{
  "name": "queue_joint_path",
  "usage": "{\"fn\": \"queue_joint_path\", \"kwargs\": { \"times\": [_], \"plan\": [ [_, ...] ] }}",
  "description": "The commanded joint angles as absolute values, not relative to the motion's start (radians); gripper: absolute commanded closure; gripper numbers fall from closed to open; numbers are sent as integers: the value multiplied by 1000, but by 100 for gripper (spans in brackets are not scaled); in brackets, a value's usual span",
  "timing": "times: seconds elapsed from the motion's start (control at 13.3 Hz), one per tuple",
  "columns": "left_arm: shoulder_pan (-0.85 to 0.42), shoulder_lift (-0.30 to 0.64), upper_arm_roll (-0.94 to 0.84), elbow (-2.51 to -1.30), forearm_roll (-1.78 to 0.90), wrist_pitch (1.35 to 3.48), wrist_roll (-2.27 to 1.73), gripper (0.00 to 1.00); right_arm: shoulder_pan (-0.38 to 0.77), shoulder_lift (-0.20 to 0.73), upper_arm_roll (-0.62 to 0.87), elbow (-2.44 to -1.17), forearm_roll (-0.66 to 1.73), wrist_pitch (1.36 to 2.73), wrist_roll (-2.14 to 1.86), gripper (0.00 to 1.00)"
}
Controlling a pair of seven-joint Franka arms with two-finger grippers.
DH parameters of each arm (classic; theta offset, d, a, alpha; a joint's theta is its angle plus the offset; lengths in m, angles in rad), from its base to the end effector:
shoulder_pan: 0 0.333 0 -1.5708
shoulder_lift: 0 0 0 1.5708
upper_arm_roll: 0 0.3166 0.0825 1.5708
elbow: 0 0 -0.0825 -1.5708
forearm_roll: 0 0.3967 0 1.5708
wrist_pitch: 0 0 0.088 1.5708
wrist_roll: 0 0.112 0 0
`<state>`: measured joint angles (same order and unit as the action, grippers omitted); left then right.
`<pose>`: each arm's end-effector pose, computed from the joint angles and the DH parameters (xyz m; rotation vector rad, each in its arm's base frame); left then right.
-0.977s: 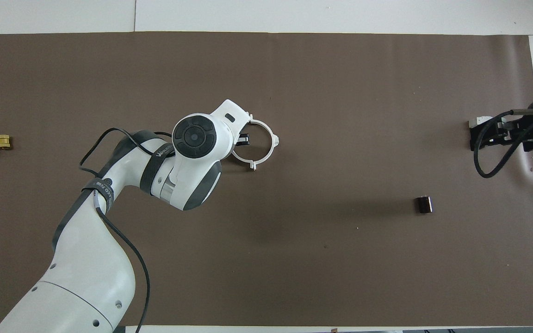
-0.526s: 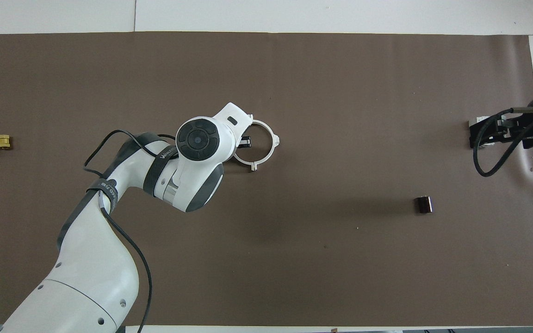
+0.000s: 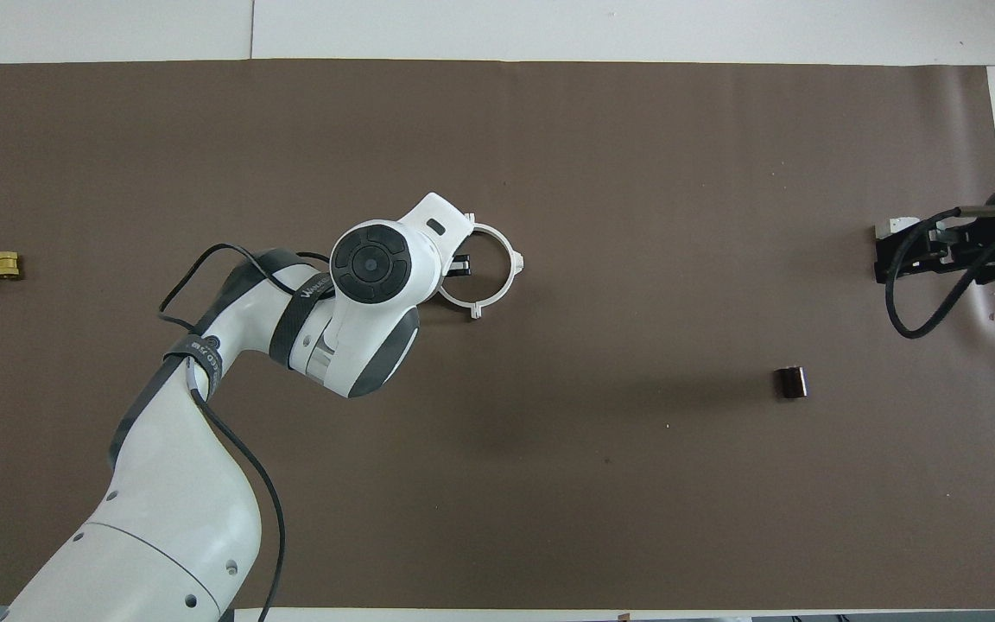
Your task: Assemble drain pipe with both arms
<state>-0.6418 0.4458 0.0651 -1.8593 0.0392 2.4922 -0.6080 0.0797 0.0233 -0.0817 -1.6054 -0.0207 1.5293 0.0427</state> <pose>0.5584 -0.3668 0.2854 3.0683 -0.0103 0.2860 0.5671 -0.0030 0.5869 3.1124 -0.0694 -0.1540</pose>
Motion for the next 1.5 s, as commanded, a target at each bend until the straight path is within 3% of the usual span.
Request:
{"fn": "queue_joint_path", "kwargs": {
  "times": [0.0,0.15,0.23,0.3,0.38,0.68,0.75,0.83,1.05,1.43],
  "plan": [
    [-653,446,72,-1878,60,2545,-621,100,78,-28,-84,-1658,-2,1528,29,0],
    [-653,446,72,-1878,60,2543,-627,100,77,-23,-86,-1654,-11,1570,22,0],
    [-653,446,72,-1878,57,2545,-630,84,74,-21,-87,-1652,-9,1578,18,0],
    [-653,446,72,-1878,57,2545,-632,59,74,-23,-89,-1654,-5,1571,18,0],
    [-653,446,72,-1878,57,2545,-632,44,74,-23,-89,-1654,-5,1562,24,0],
    [-653,446,72,-1878,57,2545,-632,35,81,-14,-86,-1652,2,1566,32,0],
    [-653,446,72,-1875,57,2537,-634,23,81,-14,-86,-1651,2,1565,32,0],
    [-655,446,74,-1870,57,2531,-634,0,81,-14,-86,-1651,2,1565,32,0],
    [-635,385,75,-1875,57,2461,-624,0,81,-14,-84,-1651,3,1565,31,0],
    [-493,247,74,-1917,57,2324,-579,0,71,-12,-87,-1644,45,1574,29,0]
  ]
}}
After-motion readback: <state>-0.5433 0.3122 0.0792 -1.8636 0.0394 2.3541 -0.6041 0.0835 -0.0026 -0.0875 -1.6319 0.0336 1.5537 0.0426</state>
